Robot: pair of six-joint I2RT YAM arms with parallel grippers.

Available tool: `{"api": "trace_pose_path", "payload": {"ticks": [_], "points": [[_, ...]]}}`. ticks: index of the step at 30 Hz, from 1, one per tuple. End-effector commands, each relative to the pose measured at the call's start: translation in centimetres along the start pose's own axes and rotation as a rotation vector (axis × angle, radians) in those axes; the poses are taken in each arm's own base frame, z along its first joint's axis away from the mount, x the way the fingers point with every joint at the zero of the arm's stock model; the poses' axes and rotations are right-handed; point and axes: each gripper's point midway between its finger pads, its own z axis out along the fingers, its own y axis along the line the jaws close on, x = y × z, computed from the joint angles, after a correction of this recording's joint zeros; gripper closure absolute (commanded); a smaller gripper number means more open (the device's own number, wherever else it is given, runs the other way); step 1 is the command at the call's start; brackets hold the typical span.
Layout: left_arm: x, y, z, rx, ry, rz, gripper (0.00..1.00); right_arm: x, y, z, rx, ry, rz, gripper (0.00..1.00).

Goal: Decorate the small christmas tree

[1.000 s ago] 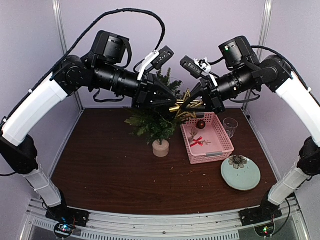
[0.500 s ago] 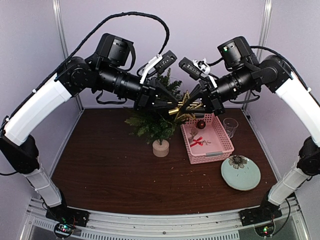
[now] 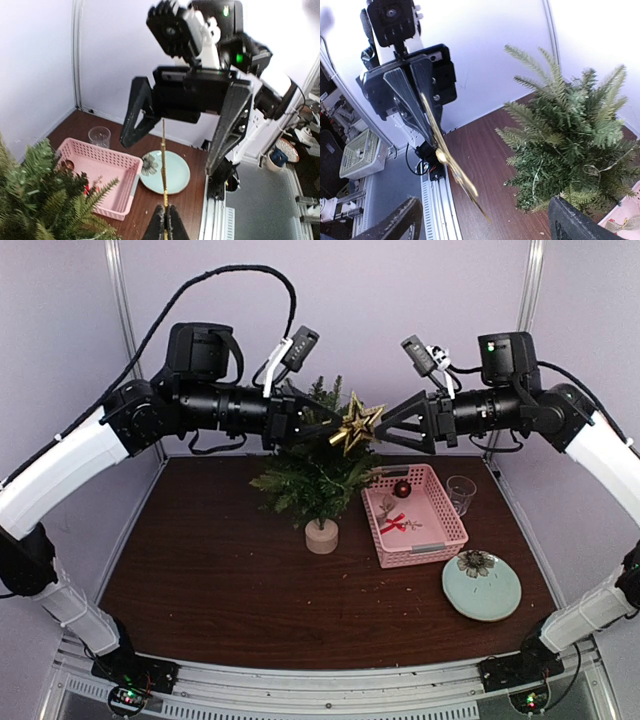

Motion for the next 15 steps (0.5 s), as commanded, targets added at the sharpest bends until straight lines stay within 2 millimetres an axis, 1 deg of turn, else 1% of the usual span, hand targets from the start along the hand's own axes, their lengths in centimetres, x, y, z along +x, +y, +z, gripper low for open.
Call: {"api": "trace_pose_path", "payload": {"ticks": [1,3,4,6,9,13,15], "points": [[-7.6,0.2,-3.0,-0.082,-0.327,0.016,1.0,-6.7,1.1,-3.3,-0.047,-0.383,0.052,0.11],[-8.7,0.4,-3.5,-0.092,-0.395,-0.002,1.0,-7.0,0.3,-3.4,-0.036,-0.446,0.093,0.12],[-9.3,0.4,-3.7,-0.094,-0.426,-0.01,1.0,-7.9,0.5,-3.7,-0.056,-0.503,0.084,0.13],[-10.0,0.3,-3.6,-0.08,-0.46,-0.019,1.0,-8.4,0.3,-3.6,-0.082,-0.553,0.111,0.17],[-10.7,0.2,-3.3,-0.049,-0.495,-0.035,1.0,-9.6,0.4,-3.7,-0.129,-0.62,0.122,0.21],[-11.0,0.4,-3.1,-0.021,-0.557,-0.084,1.0,-11.2,1.1,-3.8,-0.203,-0.697,0.122,0.31],[-11.0,0.6,-2.9,-0.018,-0.567,-0.102,1.0,-11.6,1.5,-3.3,-0.233,-0.704,0.12,0.35]]}}
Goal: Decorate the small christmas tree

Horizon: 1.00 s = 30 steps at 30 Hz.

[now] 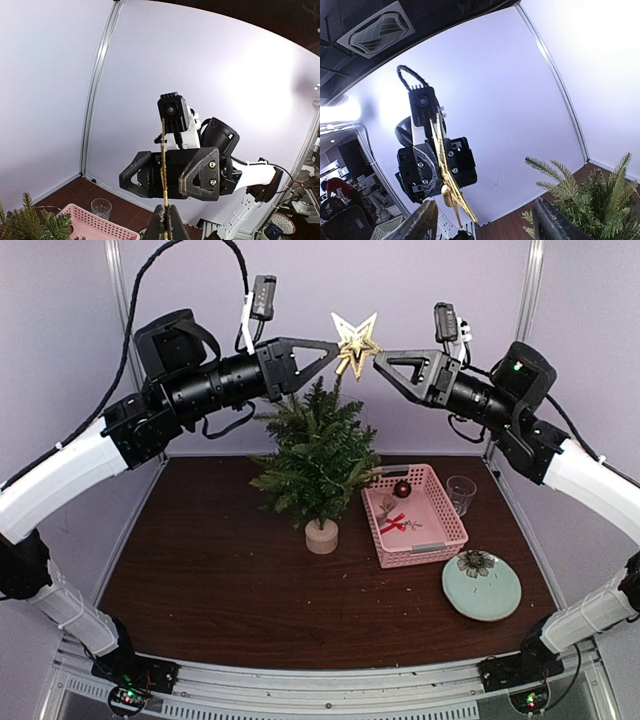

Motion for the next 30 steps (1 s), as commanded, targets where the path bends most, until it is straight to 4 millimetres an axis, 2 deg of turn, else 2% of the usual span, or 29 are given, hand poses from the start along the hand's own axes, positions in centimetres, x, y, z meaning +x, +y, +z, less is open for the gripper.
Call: {"api": "trace_pose_path", "payload": {"ticks": [1,4,7,14,21,26,27,28,29,30], "points": [[-1.6,0.0,0.6,0.023,-0.112,-0.054,1.0,-2.9,2.9,0.9,-0.134,-0.13,-0.002,0.36],[-1.7,0.3,0.8,0.012,-0.126,-0.061,1.0,-2.6,3.4,1.8,-0.161,-0.123,0.003,0.42],[-1.8,0.5,0.8,0.002,-0.14,-0.06,1.0,-2.1,3.4,2.4,-0.168,-0.126,0.016,0.53],[-1.5,1.3,0.7,-0.029,-0.152,-0.063,1.0,-2.0,3.1,2.7,-0.157,-0.142,0.019,0.71],[-1.5,1.8,0.8,-0.031,-0.149,-0.068,1.0,-2.2,2.9,3.1,-0.151,-0.143,0.013,0.99],[-1.5,2.2,0.8,-0.035,-0.145,-0.09,1.0,-2.2,2.8,2.9,-0.122,-0.118,-0.019,1.0],[-1.6,2.4,0.8,-0.043,-0.135,-0.093,0.97,-2.2,2.6,2.8,-0.11,-0.115,-0.024,1.0],[-1.6,2.5,0.8,-0.047,-0.122,-0.086,0.83,-2.4,2.2,2.6,-0.095,-0.119,-0.032,1.0],[-1.7,2.3,0.7,-0.048,-0.109,-0.071,0.65,-2.5,1.7,2.3,-0.079,-0.122,-0.035,1.0],[-1.7,2.4,0.6,-0.062,-0.092,-0.055,0.54,-2.8,1.1,2.1,-0.063,-0.128,-0.04,1.0]]}}
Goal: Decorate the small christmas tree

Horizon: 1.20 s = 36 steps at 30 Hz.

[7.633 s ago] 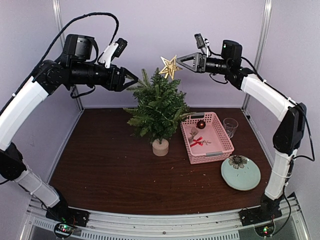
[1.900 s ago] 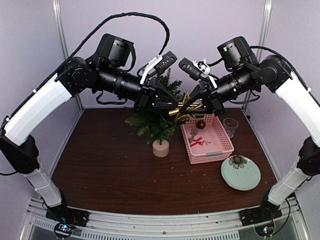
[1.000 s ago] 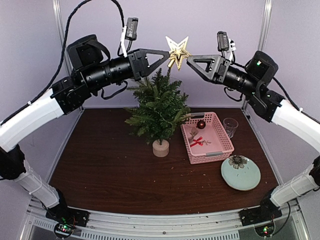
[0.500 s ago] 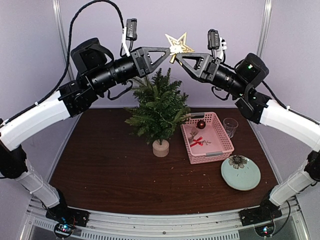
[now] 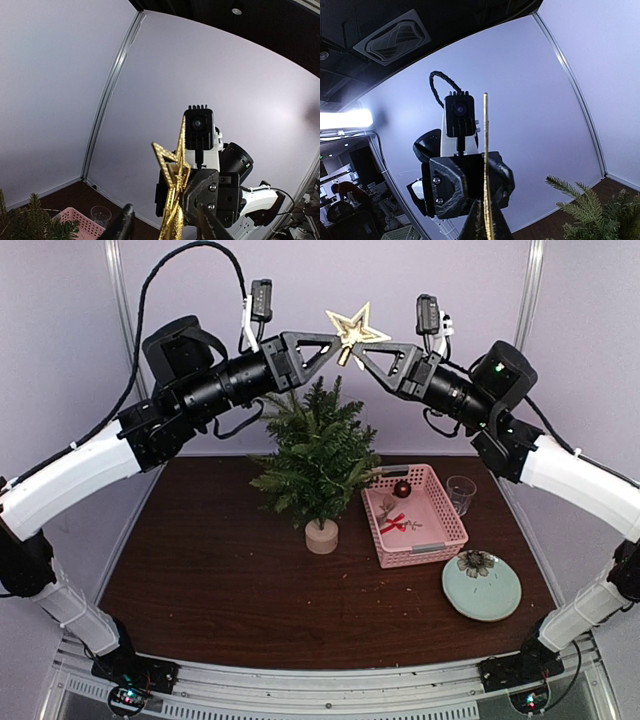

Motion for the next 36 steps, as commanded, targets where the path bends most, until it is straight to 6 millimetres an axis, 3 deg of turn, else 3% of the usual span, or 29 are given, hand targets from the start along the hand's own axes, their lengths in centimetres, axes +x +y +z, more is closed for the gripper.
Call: {"api": "trace_pose_path", "payload": {"ticks": [1,6,9,15,21,28,36], "points": [[-1.1,0.0,-0.3,-0.026,0.026,0.05,0.45,-2.4,-0.7,-1.3,0.052,-0.045,-0.072,1.0],[-2.5,2.7,-3.2,-0.219,0.083,0.152,0.13,-2.9,-4.1,-2.2,0.156,-0.049,-0.127,1.0],[-3.6,4.2,-5.2,-0.341,0.101,0.21,0.03,-2.6,-6.0,-2.3,0.221,-0.041,-0.17,1.0],[-4.0,7.5,-8.2,-0.57,0.138,0.308,0.02,-1.2,-9.4,-2.7,0.319,-0.045,-0.227,1.0],[-3.3,9.1,-9.3,-0.641,0.151,0.32,0.02,-0.2,-11.6,-2.7,0.34,-0.101,-0.215,1.0],[-2.3,9.9,-9.3,-0.65,0.184,0.316,0.02,1.8,-12.4,-1.4,0.33,-0.104,-0.203,1.0],[-2.0,10.0,-9.6,-0.648,0.191,0.311,0.02,2.2,-12.1,-0.8,0.308,-0.111,-0.206,1.0]]}}
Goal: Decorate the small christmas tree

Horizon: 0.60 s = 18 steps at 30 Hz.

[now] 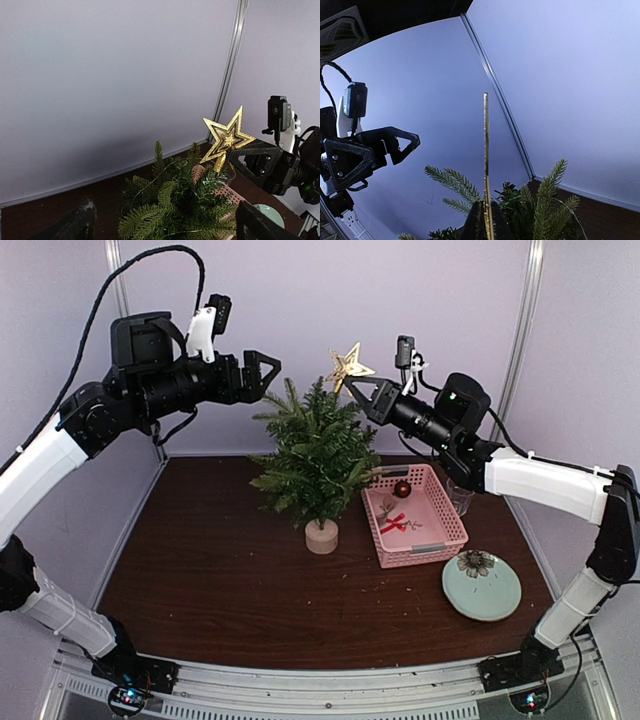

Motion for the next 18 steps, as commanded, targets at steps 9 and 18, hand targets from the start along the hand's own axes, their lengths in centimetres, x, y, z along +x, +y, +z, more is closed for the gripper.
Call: {"api": "trace_pose_path", "payload": {"ticks": [9,18], "points": [[-0.2,0.8,-0.2,-0.015,-0.019,0.002,0.02,-0.5,0.6,0.4,-0.035,-0.051,-0.019,1.0],[-0.3,0.9,-0.1,-0.012,-0.02,0.0,0.02,0.9,0.3,0.6,-0.042,-0.026,-0.002,1.0]]}}
